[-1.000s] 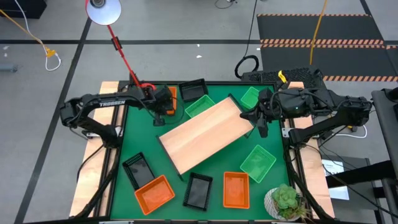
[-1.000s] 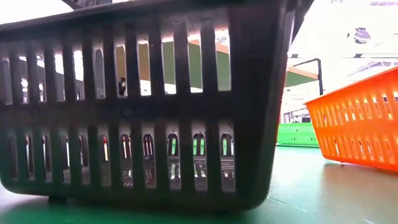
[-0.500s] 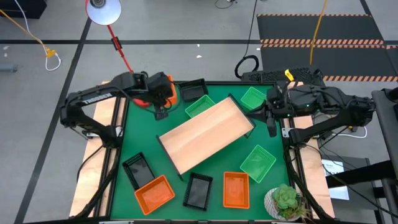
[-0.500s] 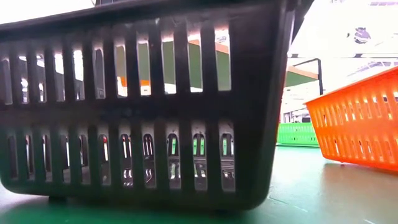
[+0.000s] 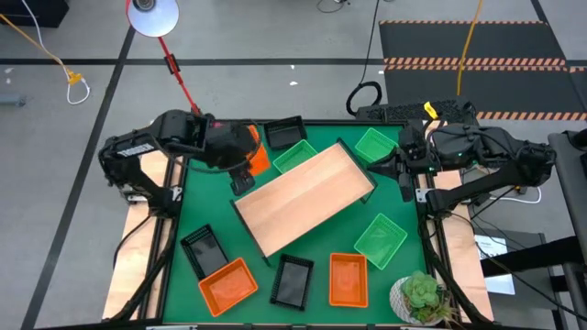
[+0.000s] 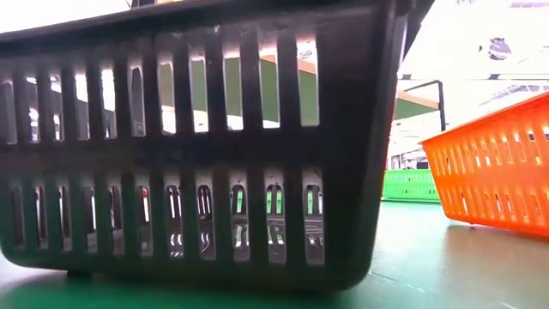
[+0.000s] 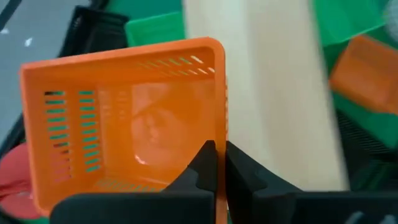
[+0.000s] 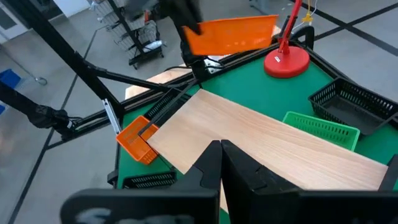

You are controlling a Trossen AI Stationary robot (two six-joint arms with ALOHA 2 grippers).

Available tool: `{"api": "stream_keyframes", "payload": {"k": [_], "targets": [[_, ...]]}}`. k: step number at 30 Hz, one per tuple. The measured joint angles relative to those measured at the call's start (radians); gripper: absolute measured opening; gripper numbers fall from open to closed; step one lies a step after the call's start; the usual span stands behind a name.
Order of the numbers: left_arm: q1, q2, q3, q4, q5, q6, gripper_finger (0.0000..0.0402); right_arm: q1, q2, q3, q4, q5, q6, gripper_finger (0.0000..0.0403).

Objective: Stack baskets on shelf by color
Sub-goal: Put the top orange bin on the shelf

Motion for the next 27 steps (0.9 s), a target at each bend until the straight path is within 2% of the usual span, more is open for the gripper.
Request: {"api": "stream_keyframes", "payload": {"k": [7, 14, 22, 27], "targets": [[-0.11, 0.144, 0.114, -0.005, 0.007, -0.192, 0.0011, 0.0, 0.0, 0.0, -0.003, 0.0, 0.024, 0.0], [-0.19, 0.215, 0.124, -0.005, 0.025, -0.35, 0.0008, 0.0, 0.0, 0.0, -0.003, 0.0, 0.023, 0.0], [-0.274, 0.239, 0.126, 0.006, -0.012, -0.44, 0.0007, 0.0, 0.0, 0.0, -0.003, 0.0, -0.005, 0.0], [-0.308, 0.268, 0.127, 0.013, -0.041, -0.438, 0.0012, 0.0, 0.0, 0.0, -0.003, 0.0, -0.008, 0.0]]}}
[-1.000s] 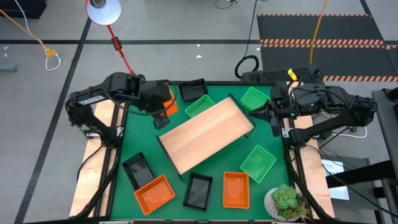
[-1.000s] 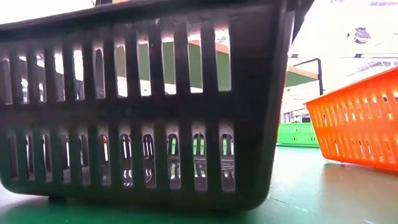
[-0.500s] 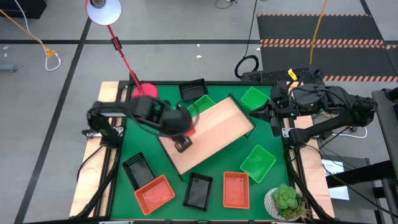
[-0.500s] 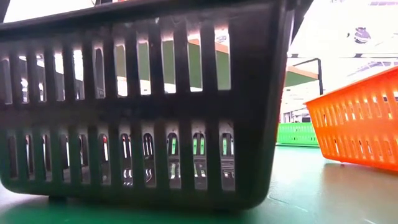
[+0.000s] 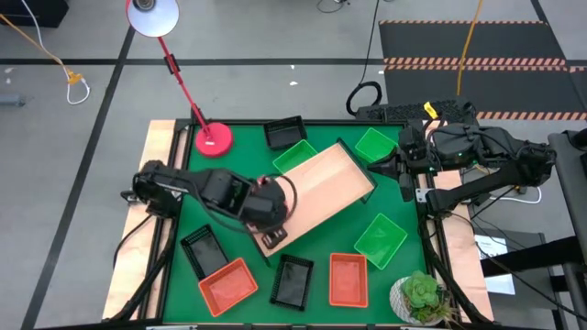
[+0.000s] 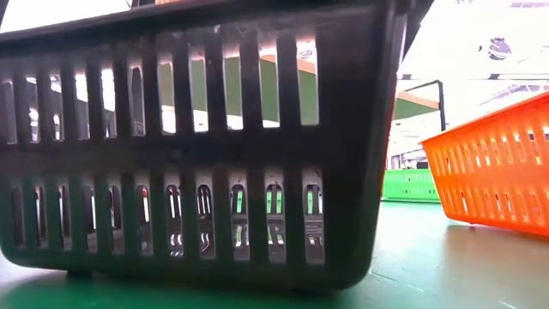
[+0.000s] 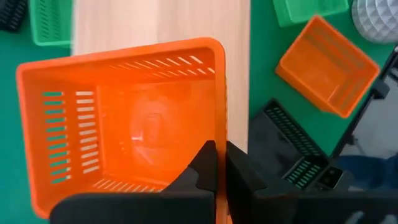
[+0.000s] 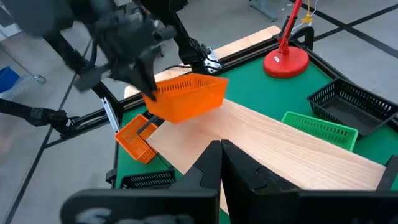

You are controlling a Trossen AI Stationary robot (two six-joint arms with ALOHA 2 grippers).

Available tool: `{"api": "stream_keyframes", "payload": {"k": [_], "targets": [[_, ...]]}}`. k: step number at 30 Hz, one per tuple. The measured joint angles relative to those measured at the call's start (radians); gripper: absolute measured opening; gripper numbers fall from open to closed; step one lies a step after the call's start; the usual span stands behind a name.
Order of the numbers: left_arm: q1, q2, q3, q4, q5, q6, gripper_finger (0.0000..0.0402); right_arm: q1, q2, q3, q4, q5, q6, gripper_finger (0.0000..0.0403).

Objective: Stack baskets on shelf by color
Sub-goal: Put the top orange bin on the shelf, then put the bottom green bin on the shelf

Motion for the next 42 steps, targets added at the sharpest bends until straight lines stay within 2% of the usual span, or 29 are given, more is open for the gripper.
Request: {"api": "stream_keyframes", "payload": {"k": [9, 13, 20, 34, 42], "targets": [[-0.029, 0.081, -0.002, 0.009, 0.01, 0.01, 0.0012, 0.0, 0.0, 0.0, 0.0, 0.0, 0.003, 0.0], [-0.034, 0.094, -0.002, 0.031, 0.014, 0.002, 0.0021, 0.0, 0.0, 0.0, -0.002, -0.001, 0.003, 0.0], [-0.033, 0.111, -0.002, 0.067, 0.025, -0.01, 0.001, 0.0, 0.0, 0.0, -0.007, -0.003, 0.003, 0.0], [-0.034, 0.125, -0.003, 0.091, 0.049, -0.045, 0.0089, 0.0, 0.0, 0.0, -0.013, -0.005, 0.004, 0.0], [-0.016, 0.08, -0.003, 0.138, 0.052, -0.024, 0.0114, 0.009, 0.0, 0.0, -0.018, -0.097, 0.119, 0.0004]]}}
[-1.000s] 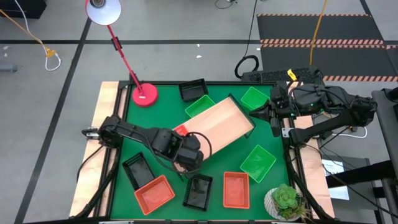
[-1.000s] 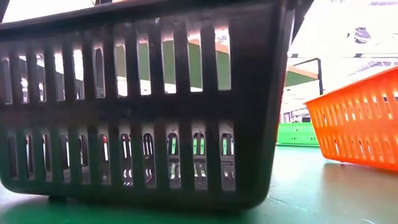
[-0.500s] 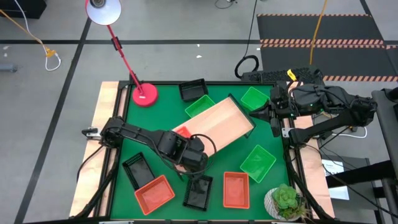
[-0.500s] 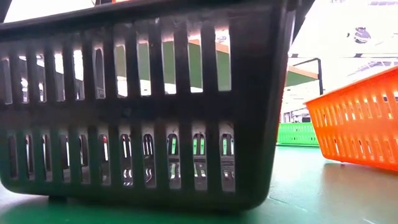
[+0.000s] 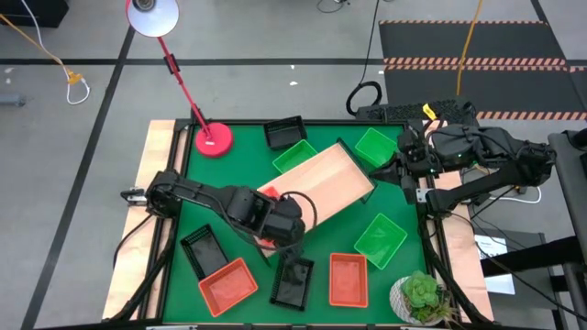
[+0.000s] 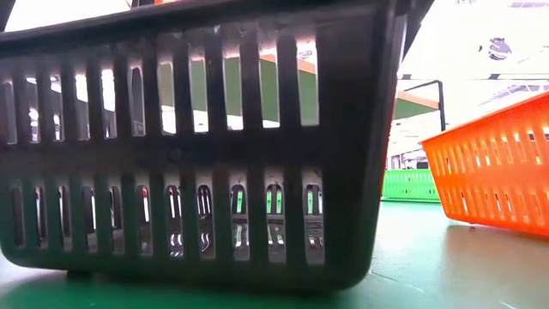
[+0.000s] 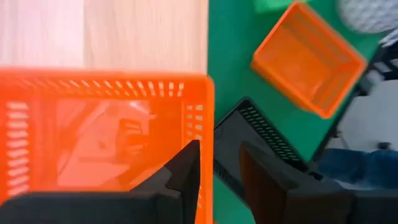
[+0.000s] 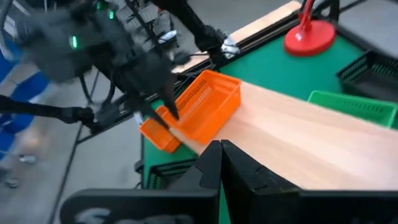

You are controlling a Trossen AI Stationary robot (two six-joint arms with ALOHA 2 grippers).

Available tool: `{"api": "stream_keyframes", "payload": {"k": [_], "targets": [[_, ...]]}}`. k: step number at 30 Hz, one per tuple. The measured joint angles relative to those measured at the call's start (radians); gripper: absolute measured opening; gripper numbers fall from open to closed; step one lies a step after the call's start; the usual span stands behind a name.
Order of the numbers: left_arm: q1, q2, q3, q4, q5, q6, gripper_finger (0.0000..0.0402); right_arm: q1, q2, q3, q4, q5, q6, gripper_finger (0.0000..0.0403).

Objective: Stack baskets on shelf by color
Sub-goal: Put the bottom green bin on the shelf

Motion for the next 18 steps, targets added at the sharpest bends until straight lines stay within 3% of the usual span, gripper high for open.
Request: {"api": "stream_keyframes", "payload": {"k": [7, 18], "targets": [[0.026, -0.083, 0.0, -0.003, -0.08, 0.08, 0.0115, 0.069, 0.02, 0.0, -0.039, 0.006, 0.115, 0.0034], [0.004, -0.165, 0.001, -0.044, -0.154, 0.174, 0.0115, 0.2, 0.076, 0.0, -0.332, 0.078, 0.335, 0.0064]]}}
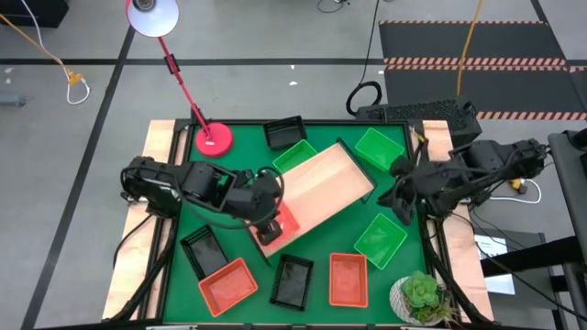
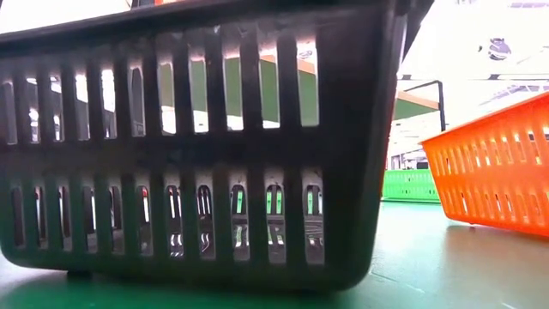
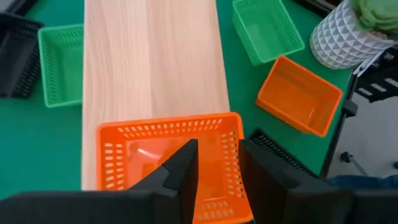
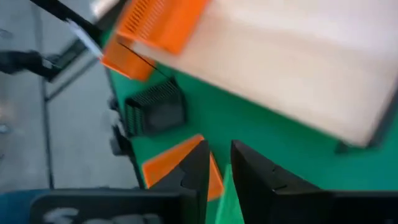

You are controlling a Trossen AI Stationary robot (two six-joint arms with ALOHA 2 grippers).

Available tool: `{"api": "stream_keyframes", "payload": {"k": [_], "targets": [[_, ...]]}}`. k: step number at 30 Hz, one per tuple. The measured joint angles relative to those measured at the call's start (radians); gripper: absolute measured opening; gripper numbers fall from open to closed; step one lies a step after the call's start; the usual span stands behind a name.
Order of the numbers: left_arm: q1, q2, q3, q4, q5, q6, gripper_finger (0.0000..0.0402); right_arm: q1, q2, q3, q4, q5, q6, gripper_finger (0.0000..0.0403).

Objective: Stack baskets on shelf by color
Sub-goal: Put the bottom green bin on the shelf

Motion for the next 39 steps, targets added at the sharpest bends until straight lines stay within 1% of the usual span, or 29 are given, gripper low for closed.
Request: {"api": "stream_keyframes", "payload": {"k": [5, 8, 12, 15, 24, 27, 31, 39], "targets": [[-0.028, -0.005, -0.002, -0.029, -0.006, 0.018, 0.0115, 0.02, 0.017, 0.0, -0.128, -0.003, 0.108, 0.0082], [-0.041, -0.005, -0.002, -0.03, -0.034, 0.019, 0.0115, 0.03, 0.021, -0.002, -0.205, -0.002, 0.143, 0.0095], [-0.052, -0.013, -0.002, -0.041, -0.065, 0.019, 0.0115, 0.03, 0.017, -0.053, -0.268, -0.006, 0.186, 0.0116], [-0.053, -0.015, -0.001, -0.042, -0.071, 0.018, 0.0115, 0.03, 0.015, -0.112, -0.285, -0.048, 0.199, 0.0132], [-0.045, -0.013, -0.002, -0.043, -0.071, 0.043, 0.0115, 0.019, 0.015, -0.365, -0.277, -0.165, 0.218, 0.0173], [-0.032, -0.013, -0.002, -0.044, -0.072, 0.043, 0.0115, 0.004, 0.015, -0.454, -0.241, -0.212, 0.218, 0.0182], [-0.015, -0.013, -0.002, -0.043, -0.066, 0.053, 0.0115, -0.009, 0.015, -0.55, -0.143, -0.259, 0.19, 0.0187], [0.013, -0.013, -0.002, -0.043, -0.044, 0.084, 0.0115, -0.032, 0.015, -0.659, -0.057, -0.265, 0.127, 0.0187]]}}
